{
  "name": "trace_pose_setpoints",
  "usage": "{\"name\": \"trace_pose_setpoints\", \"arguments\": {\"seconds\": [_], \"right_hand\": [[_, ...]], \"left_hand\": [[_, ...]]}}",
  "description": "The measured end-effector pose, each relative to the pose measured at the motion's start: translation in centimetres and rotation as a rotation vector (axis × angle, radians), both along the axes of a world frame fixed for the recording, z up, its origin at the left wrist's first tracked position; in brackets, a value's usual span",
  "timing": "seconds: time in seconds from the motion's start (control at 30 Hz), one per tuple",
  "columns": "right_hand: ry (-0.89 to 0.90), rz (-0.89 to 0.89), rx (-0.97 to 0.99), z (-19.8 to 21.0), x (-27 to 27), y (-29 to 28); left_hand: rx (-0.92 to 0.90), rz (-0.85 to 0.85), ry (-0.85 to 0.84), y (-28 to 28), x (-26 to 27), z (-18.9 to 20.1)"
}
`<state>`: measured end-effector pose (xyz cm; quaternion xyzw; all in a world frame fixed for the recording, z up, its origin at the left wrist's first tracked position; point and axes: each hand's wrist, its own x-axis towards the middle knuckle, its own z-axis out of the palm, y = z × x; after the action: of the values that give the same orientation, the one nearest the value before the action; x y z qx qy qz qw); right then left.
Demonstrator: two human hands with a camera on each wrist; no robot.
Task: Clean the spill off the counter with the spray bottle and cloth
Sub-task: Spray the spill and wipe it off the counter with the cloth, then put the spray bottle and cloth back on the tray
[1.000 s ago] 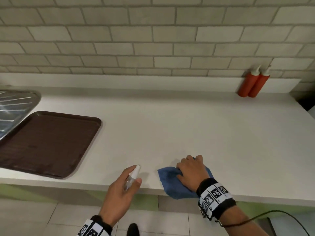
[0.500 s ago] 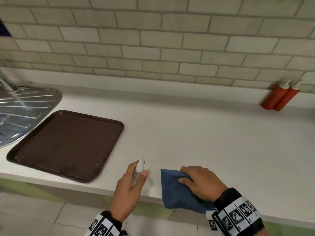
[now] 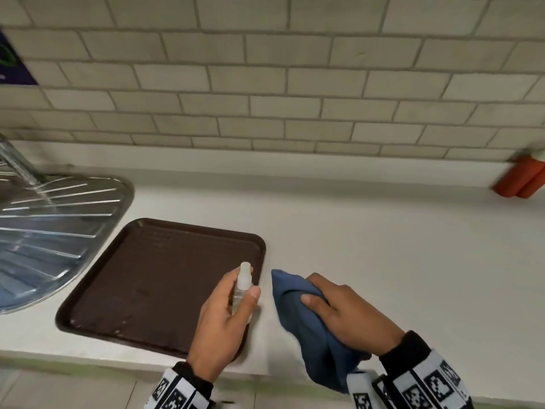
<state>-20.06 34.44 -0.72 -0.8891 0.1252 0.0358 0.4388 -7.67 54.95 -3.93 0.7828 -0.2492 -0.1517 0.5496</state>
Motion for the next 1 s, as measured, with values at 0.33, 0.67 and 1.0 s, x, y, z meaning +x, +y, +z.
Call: {"name": "trace_pose_setpoints", "arguments": {"seconds": [0.33,0.67,1.0], "right_hand": [[-0.021,0.067,0.164,0.1,8.6,4.6],[0.006,-0.128,0.628,-2.3,18.6,10.5],[0.116,-0.440,1.050,-5.9,25.0,12.3]], "left_hand": [[0.056,0.284,-0.100,6.2,6.3,-1.5],[0.135,0.439,-0.152,11.1,13.1,-2.5],[0.194,0.312,-0.157,12.7,26.0,-6.0]]}}
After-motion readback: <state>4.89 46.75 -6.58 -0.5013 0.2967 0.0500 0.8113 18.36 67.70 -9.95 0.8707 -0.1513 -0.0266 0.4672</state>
